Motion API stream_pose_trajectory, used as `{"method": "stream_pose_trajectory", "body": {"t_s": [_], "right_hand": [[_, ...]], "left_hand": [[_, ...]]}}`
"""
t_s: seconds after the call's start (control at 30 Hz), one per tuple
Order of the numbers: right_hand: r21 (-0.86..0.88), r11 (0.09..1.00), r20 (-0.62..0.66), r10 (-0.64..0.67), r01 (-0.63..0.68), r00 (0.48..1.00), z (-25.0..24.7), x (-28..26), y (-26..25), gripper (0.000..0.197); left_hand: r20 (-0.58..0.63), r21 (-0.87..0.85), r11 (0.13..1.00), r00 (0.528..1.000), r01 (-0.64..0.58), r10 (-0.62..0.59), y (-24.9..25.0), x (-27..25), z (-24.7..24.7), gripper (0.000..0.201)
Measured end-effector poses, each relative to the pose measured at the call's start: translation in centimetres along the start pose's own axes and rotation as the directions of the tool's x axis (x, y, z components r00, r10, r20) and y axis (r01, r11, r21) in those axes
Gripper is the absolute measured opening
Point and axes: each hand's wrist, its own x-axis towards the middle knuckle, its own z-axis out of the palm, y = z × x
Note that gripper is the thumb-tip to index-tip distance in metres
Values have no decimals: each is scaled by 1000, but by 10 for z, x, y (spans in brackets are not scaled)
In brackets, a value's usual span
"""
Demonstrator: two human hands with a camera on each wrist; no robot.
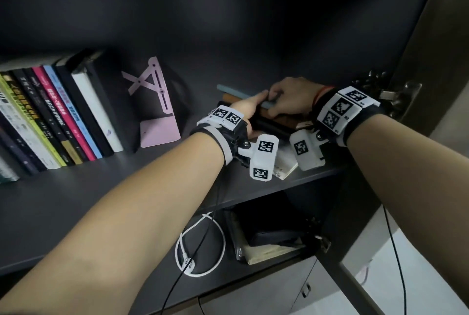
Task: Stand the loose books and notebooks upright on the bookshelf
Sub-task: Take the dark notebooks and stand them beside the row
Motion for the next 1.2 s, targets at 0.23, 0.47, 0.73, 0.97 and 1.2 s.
{"method": "stream_pose_trajectory", "body": {"t_s": [0.23, 0.47, 0.73, 0.97, 1.2], "right_hand": [[114, 993, -42, -1, 6, 999, -5, 4, 4, 39], [356, 931, -81, 121, -85, 989, -10, 29, 4, 106], [913, 406, 100, -274, 21, 956, 4, 19, -38, 55], [922, 261, -153, -434, 287, 888, 41, 11, -118, 54], [904, 233, -216, -476, 359, 853, 109, 13, -166, 98]], "left_hand": [[-21, -111, 990, 997, -82, 80, -6, 4, -7, 19], [-127, -53, 905, 902, -423, 414, 1, -20, -52, 65], [-171, 29, 800, 786, -599, 594, 12, -60, -120, 106], [-218, 124, 742, 712, -658, 668, 8, -99, -188, 81], [-269, 252, 729, 677, -637, 685, -8, -119, -242, 88]]}}
